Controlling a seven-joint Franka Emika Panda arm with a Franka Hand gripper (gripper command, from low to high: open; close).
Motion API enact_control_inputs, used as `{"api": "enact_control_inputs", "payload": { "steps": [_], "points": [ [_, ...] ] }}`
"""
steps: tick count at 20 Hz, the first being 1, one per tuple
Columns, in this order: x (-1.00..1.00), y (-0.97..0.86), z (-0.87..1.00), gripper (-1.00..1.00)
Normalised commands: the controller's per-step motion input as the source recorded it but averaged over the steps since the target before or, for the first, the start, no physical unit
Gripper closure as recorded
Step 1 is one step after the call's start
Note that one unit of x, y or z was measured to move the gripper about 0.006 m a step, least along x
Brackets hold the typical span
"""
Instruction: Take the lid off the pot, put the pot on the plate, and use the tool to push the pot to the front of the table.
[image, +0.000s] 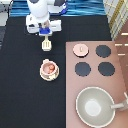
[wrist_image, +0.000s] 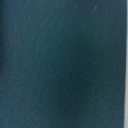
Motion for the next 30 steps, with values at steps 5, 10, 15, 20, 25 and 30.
{"api": "enact_control_inputs", "payload": {
  "steps": [5,10,15,20,25,30],
  "points": [
    [0.96,-0.13,-0.13,1.0],
    [1.0,-0.15,-0.12,1.0],
    [1.0,0.0,-0.06,1.0],
    [0.42,0.35,0.31,1.0],
    [-0.45,0.2,0.66,1.0],
    [-0.57,0.15,0.61,1.0]
  ]
}}
